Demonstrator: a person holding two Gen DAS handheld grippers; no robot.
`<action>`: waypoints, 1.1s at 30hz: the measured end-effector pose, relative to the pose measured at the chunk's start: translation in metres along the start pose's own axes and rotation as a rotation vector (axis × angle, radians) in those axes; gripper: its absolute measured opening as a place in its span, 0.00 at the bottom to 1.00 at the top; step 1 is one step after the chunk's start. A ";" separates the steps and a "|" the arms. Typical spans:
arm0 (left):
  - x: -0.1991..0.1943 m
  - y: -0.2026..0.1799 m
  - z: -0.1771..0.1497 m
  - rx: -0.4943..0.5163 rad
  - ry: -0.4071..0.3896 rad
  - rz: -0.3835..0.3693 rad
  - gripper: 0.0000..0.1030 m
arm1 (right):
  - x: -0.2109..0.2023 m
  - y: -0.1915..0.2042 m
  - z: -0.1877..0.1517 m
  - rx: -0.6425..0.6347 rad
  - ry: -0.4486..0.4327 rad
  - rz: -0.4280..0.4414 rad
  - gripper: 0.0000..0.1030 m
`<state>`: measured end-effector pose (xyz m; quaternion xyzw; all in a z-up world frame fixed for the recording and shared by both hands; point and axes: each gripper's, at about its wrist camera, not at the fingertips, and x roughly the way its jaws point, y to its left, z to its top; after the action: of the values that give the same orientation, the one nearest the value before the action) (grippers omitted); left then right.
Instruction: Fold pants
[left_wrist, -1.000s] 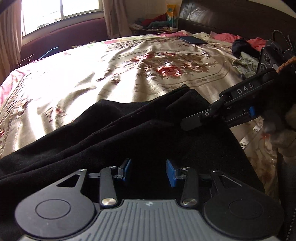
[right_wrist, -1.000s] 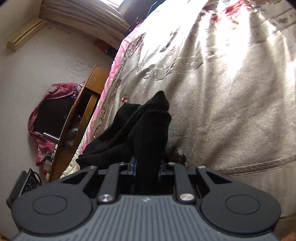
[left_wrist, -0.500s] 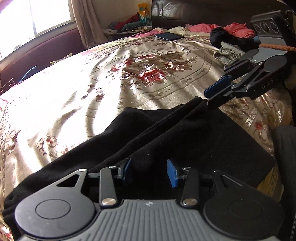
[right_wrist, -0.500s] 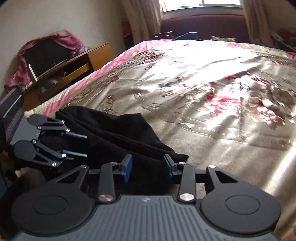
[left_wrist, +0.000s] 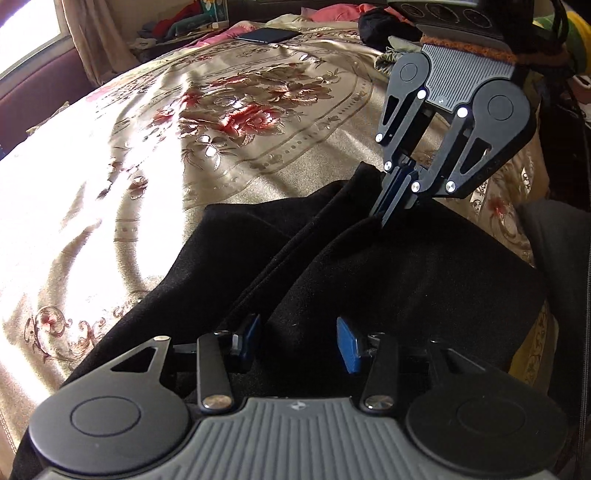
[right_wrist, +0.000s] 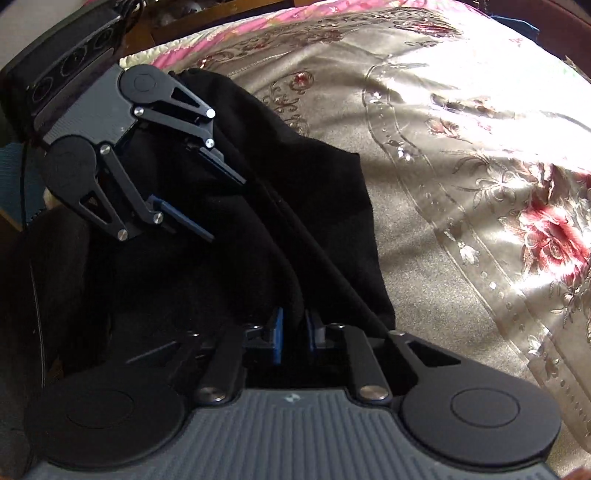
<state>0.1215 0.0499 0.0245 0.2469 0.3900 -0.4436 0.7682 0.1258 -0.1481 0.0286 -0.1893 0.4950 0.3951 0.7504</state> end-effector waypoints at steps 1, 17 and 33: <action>0.000 0.000 0.000 -0.001 0.000 -0.001 0.51 | -0.002 0.000 0.001 0.017 0.000 -0.004 0.04; -0.028 0.031 -0.018 -0.121 -0.077 0.162 0.32 | 0.004 -0.033 0.000 0.312 -0.144 -0.132 0.03; -0.036 0.038 -0.039 -0.015 0.038 0.224 0.18 | 0.013 0.001 0.050 0.107 -0.115 -0.061 0.02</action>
<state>0.1290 0.1142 0.0330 0.2913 0.3777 -0.3473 0.8074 0.1573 -0.1091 0.0388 -0.1409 0.4656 0.3549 0.7984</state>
